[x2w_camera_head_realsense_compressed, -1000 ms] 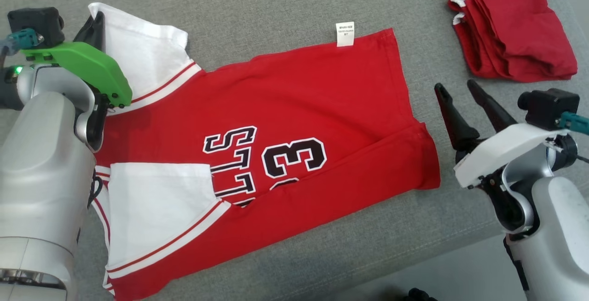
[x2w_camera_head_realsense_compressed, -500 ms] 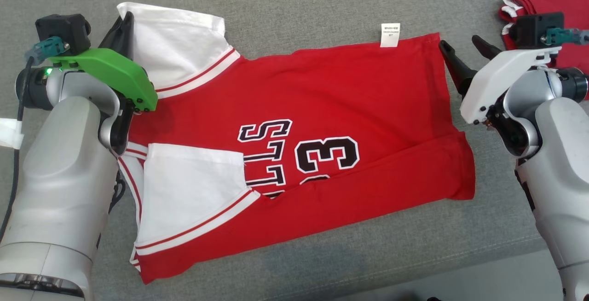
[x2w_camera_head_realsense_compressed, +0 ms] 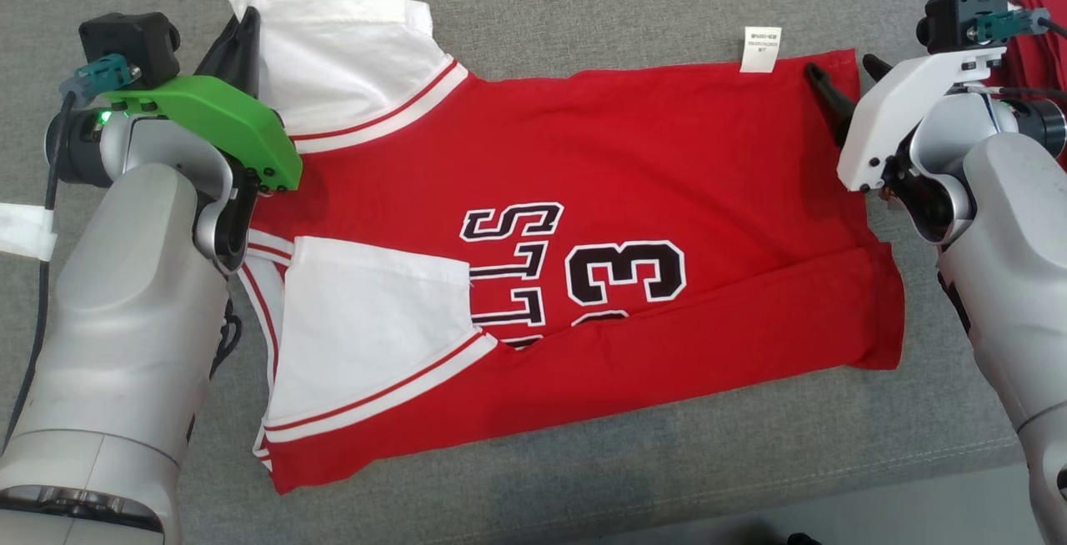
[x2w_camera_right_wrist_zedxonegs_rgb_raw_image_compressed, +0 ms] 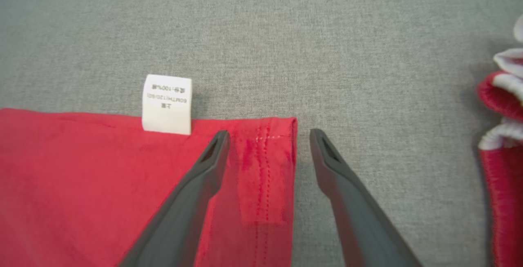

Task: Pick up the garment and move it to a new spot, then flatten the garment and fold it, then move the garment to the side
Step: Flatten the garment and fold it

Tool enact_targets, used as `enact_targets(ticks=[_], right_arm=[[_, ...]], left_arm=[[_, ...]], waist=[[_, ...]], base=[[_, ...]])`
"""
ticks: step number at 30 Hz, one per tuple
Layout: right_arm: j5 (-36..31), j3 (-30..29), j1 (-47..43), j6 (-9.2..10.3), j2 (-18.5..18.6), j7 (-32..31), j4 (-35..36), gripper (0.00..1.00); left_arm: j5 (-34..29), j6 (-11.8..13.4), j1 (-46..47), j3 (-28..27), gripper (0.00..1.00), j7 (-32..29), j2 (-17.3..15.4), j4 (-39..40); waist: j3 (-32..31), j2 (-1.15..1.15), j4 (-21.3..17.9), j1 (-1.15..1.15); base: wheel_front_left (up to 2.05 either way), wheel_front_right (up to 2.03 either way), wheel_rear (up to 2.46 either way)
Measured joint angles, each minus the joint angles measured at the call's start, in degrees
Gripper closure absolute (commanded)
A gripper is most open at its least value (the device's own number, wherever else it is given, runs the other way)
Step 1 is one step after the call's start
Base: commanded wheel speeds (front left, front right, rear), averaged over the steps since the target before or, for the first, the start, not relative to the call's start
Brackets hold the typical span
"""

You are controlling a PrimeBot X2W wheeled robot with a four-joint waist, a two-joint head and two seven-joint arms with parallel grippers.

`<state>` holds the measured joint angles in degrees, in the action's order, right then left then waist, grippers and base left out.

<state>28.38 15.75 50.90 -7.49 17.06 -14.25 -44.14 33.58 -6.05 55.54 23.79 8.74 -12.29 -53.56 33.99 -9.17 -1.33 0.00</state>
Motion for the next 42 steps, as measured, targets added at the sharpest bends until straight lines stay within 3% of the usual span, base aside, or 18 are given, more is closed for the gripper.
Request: enact_targets(ticks=[1, 2, 3, 12, 15, 16, 17, 27, 35, 42], right_arm=[[0.3, 0.3, 0.4, 0.00, 0.0, 0.3, -0.7, 0.06], [0.6, 0.6, 0.7, 0.00, 0.1, 0.3, -1.4, 0.19], [0.6, 0.6, 0.7, 0.00, 0.1, 0.3, -1.4, 0.52], [3.4, 5.0, 3.4, 0.00, 1.6, 2.4, -6.0, 0.73], [3.8, 6.2, 4.1, -0.01, 1.6, 3.9, -7.4, 0.89], [3.9, 6.6, 4.4, -0.01, 1.6, 4.6, -7.7, 0.89], [4.0, 7.0, 4.6, -0.01, 1.7, 5.4, -8.1, 1.00], [7.1, 11.1, 4.3, -0.01, 1.8, 12.5, -9.7, 1.00], [12.3, 15.2, -4.2, 0.00, 3.8, 20.7, -2.9, 1.00], [13.8, 15.7, -13.2, 0.00, 6.4, 25.0, 4.2, 1.00]], left_arm=[[0.0, 0.0, 0.0, 0.1, 1.00, 0.0, 0.0, 0.0], [0.0, 0.0, 0.1, 0.1, 1.00, 0.0, 0.0, 0.0], [0.0, 0.0, 0.1, 0.1, 1.00, 0.0, 0.0, 0.0], [0.2, 0.0, 0.5, 0.6, 1.00, 0.0, -0.1, -0.1], [0.5, 0.0, 0.5, 0.7, 1.00, 0.2, -0.1, -0.3], [0.6, 0.0, 0.5, 0.8, 1.00, 0.2, -0.1, -0.3], [0.6, 0.0, 0.5, 0.8, 1.00, 0.3, -0.1, -0.3], [2.8, -0.8, -1.7, 0.4, 1.00, 3.0, -1.1, 1.7], [5.9, -1.0, -13.3, -1.6, 1.00, 5.3, -4.5, 14.4], [8.2, 3.6, -30.1, -3.7, 1.00, 5.4, -6.9, 30.8]], waist=[[0.1, 0.00, 0.0, 0.00], [0.2, 0.00, 0.0, 0.00], [0.2, 0.00, 0.0, 0.00], [0.7, 0.00, 0.4, 0.00], [0.7, 0.00, 0.6, 0.00], [0.7, 0.00, 0.6, 0.00], [0.6, 0.00, 0.6, 0.00], [-1.4, 0.00, 0.0, 0.00], [-5.6, 0.00, -0.7, 0.00], [-9.7, 0.00, -1.0, 0.00]], base=[[0.00, 0.00, 0.00], [0.00, 0.00, 0.00], [0.00, 0.00, 0.00], [0.00, 0.00, 0.00], [0.00, 0.00, 0.00], [0.00, 0.00, 0.00], [0.00, 0.00, 0.00], [0.00, 0.00, 0.00], [0.00, 0.00, 0.00], [0.00, 0.00, 0.00]])
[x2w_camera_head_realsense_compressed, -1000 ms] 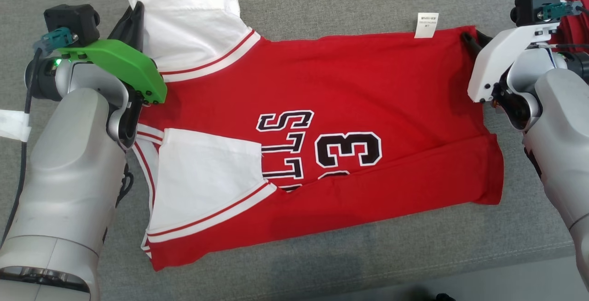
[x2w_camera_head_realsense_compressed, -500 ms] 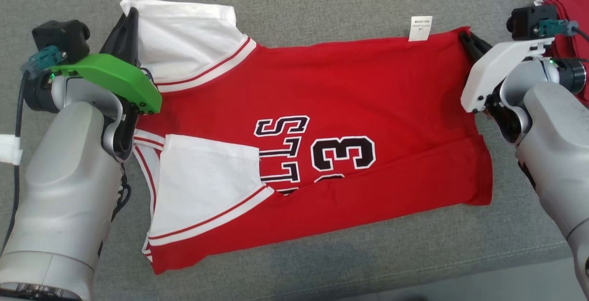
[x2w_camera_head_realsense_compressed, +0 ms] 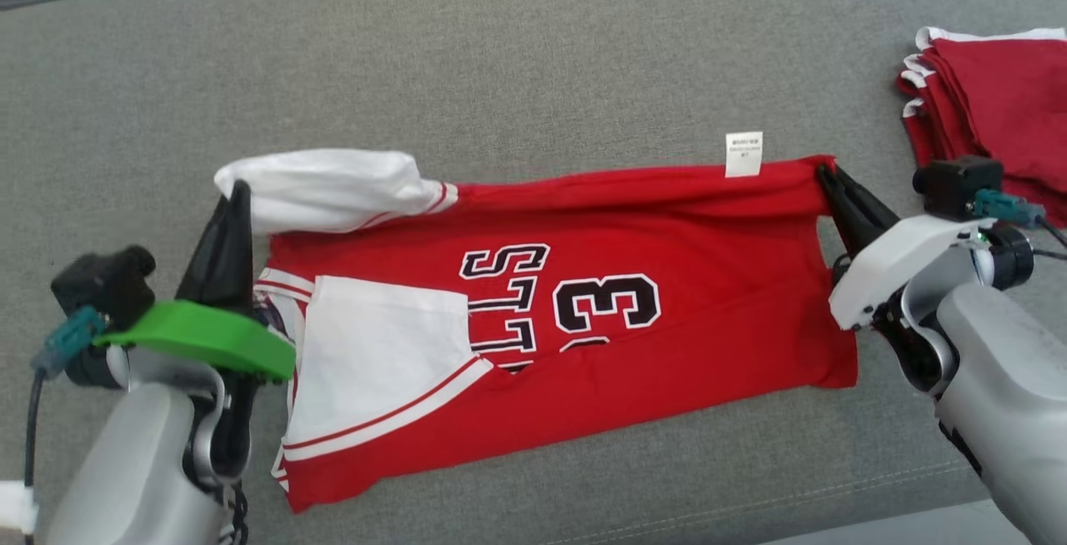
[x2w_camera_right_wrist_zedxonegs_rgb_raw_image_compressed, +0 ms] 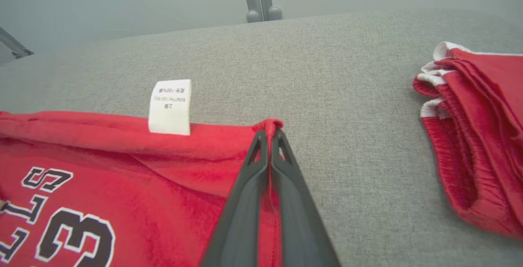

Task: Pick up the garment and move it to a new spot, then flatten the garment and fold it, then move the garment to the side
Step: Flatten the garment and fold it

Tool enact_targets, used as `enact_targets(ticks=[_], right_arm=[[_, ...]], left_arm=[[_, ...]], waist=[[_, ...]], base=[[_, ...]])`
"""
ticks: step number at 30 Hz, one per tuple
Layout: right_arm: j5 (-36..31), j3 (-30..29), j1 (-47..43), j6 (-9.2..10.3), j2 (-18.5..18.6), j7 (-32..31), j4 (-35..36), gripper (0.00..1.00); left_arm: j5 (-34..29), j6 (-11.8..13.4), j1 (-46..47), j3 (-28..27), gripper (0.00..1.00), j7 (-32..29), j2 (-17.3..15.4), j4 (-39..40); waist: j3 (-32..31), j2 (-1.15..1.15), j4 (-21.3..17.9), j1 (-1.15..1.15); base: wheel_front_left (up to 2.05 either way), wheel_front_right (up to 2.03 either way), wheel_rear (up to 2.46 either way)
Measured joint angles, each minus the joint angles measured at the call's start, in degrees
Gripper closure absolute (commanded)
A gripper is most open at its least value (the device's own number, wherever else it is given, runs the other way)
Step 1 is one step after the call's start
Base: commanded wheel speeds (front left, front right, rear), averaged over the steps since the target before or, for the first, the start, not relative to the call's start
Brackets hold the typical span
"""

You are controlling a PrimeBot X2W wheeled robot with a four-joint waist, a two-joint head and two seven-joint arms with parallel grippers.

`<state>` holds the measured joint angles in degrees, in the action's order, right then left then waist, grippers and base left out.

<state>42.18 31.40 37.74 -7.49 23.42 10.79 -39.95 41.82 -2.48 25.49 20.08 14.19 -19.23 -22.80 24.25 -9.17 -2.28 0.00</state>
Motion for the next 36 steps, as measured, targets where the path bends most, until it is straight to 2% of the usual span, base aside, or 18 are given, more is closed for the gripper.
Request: enact_targets(ticks=[7, 13, 22, 36], right_arm=[[-0.3, -2.3, -9.4, 0.00, 0.7, 0.6, 7.0, 1.00], [-1.5, -5.0, -15.0, 0.00, 0.1, -0.9, 9.0, 1.00], [-4.2, -7.1, -17.0, 0.00, -2.8, -2.1, 8.4, 1.00], [-7.4, -7.5, -17.9, 0.00, -4.0, -2.3, 6.7, 1.00]], left_arm=[[2.6, 6.5, -17.1, -1.4, 1.00, -1.5, -1.1, 16.1], [4.5, 9.5, -25.8, -1.4, 1.00, -2.1, -0.8, 21.7], [4.9, 10.1, -28.3, 0.2, 1.00, -2.0, 1.2, 20.0], [6.2, 9.5, -30.4, 0.5, 1.00, -1.7, 2.3, 15.6]], waist=[[-3.4, -0.01, -0.7, 0.00], [-4.6, 0.00, -1.5, 0.00], [-5.5, 0.00, -1.5, 0.00], [-6.6, 0.00, -1.6, 0.00]], base=[[0.00, 0.00, 0.00], [0.00, 0.00, 0.00], [0.00, 0.00, 0.00], [0.00, 0.00, 0.00]])
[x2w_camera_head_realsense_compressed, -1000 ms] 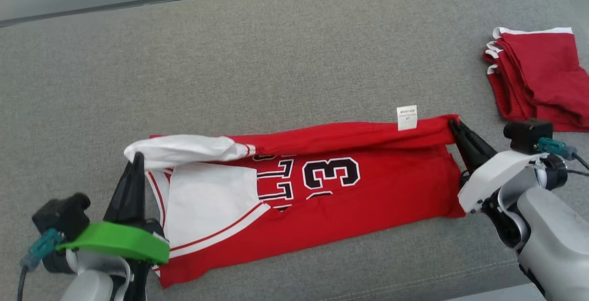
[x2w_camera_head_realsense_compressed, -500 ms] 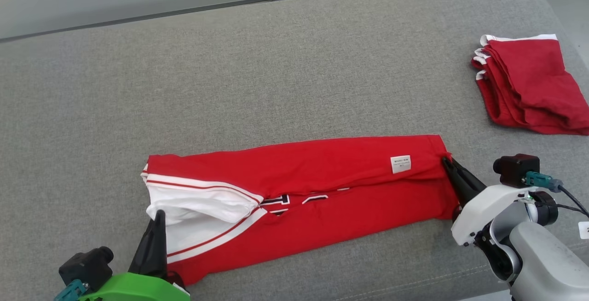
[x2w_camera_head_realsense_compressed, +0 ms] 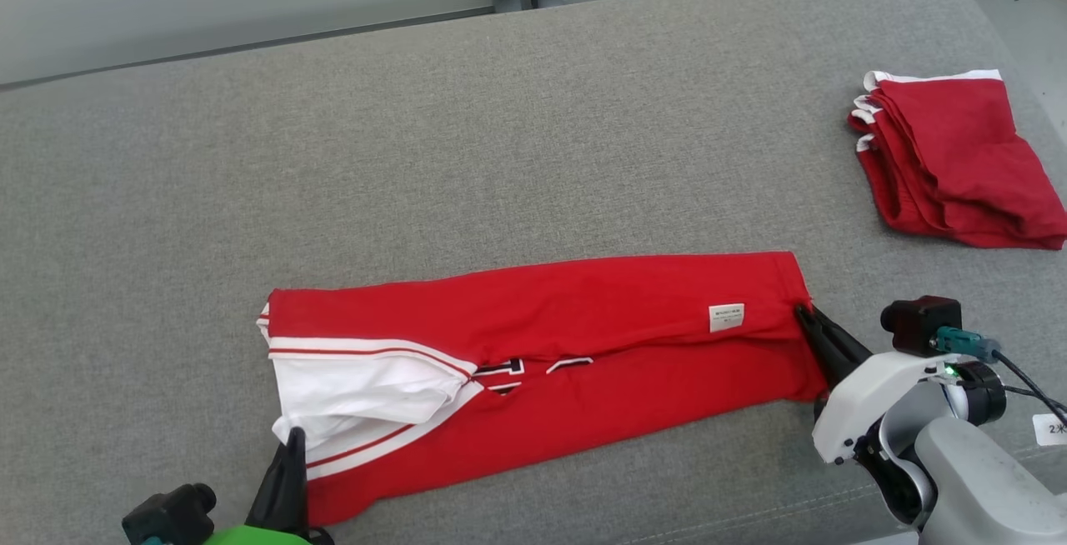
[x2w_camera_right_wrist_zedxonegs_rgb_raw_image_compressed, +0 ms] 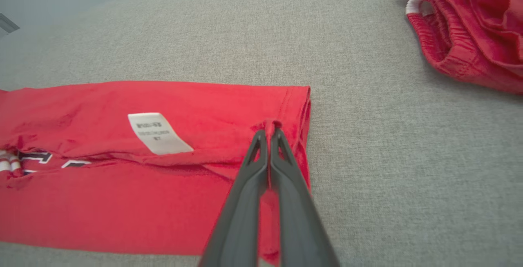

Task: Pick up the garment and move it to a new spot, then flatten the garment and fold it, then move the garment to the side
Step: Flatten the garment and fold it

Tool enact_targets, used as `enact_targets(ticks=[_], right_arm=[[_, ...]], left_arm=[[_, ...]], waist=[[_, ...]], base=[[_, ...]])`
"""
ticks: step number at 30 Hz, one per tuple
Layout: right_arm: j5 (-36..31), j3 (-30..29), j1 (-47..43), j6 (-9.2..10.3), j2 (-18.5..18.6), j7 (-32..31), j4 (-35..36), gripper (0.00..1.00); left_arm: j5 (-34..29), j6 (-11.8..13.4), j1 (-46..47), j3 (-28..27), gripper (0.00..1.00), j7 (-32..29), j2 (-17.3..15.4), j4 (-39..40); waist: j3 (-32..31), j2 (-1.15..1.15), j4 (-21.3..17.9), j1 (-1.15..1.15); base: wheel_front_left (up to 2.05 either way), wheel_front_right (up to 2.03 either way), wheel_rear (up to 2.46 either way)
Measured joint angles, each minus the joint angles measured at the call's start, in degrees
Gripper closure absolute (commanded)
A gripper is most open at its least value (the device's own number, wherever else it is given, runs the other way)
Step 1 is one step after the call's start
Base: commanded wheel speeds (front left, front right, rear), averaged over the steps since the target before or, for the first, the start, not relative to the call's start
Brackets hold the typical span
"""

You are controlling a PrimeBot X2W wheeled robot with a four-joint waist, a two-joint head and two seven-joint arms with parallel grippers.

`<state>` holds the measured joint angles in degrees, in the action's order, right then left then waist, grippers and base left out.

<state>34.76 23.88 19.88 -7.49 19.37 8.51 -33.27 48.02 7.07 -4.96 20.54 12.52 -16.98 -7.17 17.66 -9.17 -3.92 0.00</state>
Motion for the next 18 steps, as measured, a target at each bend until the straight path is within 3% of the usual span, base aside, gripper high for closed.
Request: enact_targets(ticks=[3, 4, 5, 6, 7, 14, 18], right_arm=[[-1.1, -0.3, -0.7, 0.00, -0.1, 0.5, -0.7, 0.96], [-1.2, -0.5, -0.8, 0.00, -0.2, 0.5, -0.9, 0.75], [-1.4, -0.5, -0.9, 0.00, -0.3, 0.6, -1.2, 0.55], [-1.7, -0.8, -0.9, 0.00, -0.4, 0.9, -1.2, 0.38], [-1.7, -0.9, -0.9, 0.00, -0.5, 1.2, -1.2, 0.00], [-2.4, -1.9, -2.7, 0.00, -0.2, 1.8, -0.8, 0.00], [-2.9, -4.4, -3.9, 0.00, 0.8, 2.3, 0.2, 0.00]], left_arm=[[0.5, -0.5, -0.3, 0.4, 1.00, -0.4, 0.1, -1.2], [0.9, -0.6, -0.3, 0.5, 0.90, -0.4, 0.2, -1.6], [1.2, -0.8, -0.3, 0.5, 0.65, -0.5, 0.2, -1.9], [1.4, -1.0, -0.4, 0.5, 0.50, -0.7, 0.2, -2.1], [1.4, -1.1, -0.5, 0.6, 0.02, -0.7, 0.2, -2.1], [2.2, -2.5, -2.6, 1.2, 0.00, -1.9, -0.9, -0.6], [1.9, -1.3, -2.9, -0.6, 0.00, -0.6, -1.9, 1.7]], waist=[[-0.3, 0.00, -0.2, 0.00], [-0.4, 0.00, -0.3, 0.00], [-0.5, 0.00, -0.4, 0.00], [-0.6, 0.00, -0.4, 0.00], [-0.8, 0.00, -0.5, 0.00], [-1.7, 0.01, -0.8, 0.00], [-2.3, 0.01, -0.7, 0.00]], base=[[0.00, 0.00, 0.00], [0.00, 0.00, 0.00], [0.00, 0.00, 0.00], [0.00, 0.00, 0.00], [0.00, 0.00, 0.00], [0.00, 0.00, 0.00], [0.00, 0.00, 0.00]])
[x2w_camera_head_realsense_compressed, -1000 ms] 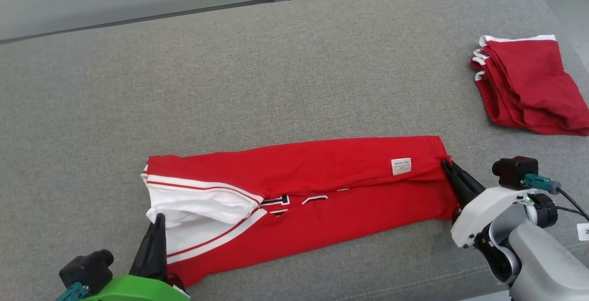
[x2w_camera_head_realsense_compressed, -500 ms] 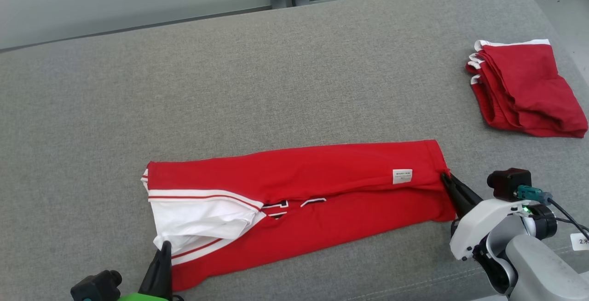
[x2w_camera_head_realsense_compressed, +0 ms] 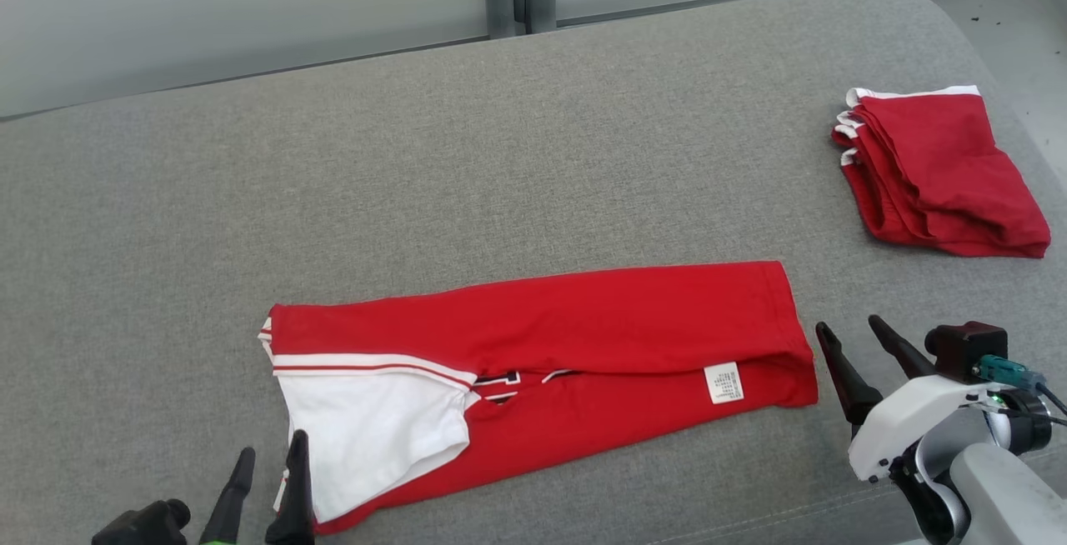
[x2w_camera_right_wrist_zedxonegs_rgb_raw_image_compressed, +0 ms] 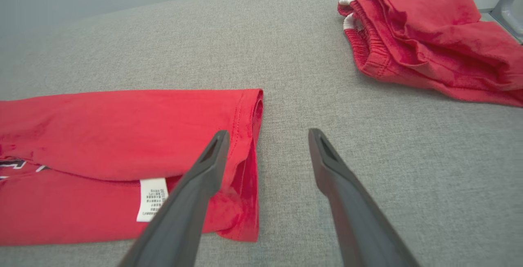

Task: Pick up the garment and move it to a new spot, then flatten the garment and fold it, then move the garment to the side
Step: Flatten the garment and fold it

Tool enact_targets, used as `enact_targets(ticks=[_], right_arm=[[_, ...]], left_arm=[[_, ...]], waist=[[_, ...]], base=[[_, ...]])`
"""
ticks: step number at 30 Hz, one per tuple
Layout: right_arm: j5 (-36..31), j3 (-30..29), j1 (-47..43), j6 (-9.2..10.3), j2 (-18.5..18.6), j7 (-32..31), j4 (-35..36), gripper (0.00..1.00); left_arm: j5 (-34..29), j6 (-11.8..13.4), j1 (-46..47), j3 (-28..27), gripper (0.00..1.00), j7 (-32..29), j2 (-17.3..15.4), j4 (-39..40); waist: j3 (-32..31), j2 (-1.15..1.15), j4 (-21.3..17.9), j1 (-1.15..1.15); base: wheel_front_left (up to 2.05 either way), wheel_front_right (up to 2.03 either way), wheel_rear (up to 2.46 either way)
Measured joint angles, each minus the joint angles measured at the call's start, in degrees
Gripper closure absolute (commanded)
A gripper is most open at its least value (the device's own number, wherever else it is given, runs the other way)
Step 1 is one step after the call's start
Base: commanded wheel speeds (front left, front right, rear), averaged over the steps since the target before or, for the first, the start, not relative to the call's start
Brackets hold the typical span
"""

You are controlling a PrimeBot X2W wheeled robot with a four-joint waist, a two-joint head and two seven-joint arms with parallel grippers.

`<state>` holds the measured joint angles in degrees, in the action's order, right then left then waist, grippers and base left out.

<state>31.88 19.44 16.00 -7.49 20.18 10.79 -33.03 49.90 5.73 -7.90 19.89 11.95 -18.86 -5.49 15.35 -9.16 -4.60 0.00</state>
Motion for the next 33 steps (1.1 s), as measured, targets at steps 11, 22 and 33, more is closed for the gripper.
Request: enact_targets(ticks=[11, 22, 33], right_arm=[[-2.8, -5.5, -3.5, 0.00, -0.3, -3.0, 5.3, 0.00], [-5.4, -7.4, -2.4, 0.00, -1.4, -11.0, 6.6, 0.00], [-4.7, -7.4, 3.4, -0.01, -3.7, -14.1, -6.8, 0.00]], left_arm=[[-4.3, 2.4, 3.3, -2.1, 0.00, 2.2, 0.2, 5.0], [-8.1, 3.6, 7.1, -0.1, 0.00, 2.3, 1.4, 5.3], [-9.7, 4.4, 7.3, 1.4, 0.00, 2.1, 1.4, 5.4]], waist=[[-2.1, 0.00, -0.3, 0.00], [-4.0, 0.00, -0.1, 0.00], [-3.3, 0.00, 5.2, 0.00]], base=[[0.00, 0.00, 0.00], [0.00, 0.00, 0.00], [0.00, 0.00, 0.00]])
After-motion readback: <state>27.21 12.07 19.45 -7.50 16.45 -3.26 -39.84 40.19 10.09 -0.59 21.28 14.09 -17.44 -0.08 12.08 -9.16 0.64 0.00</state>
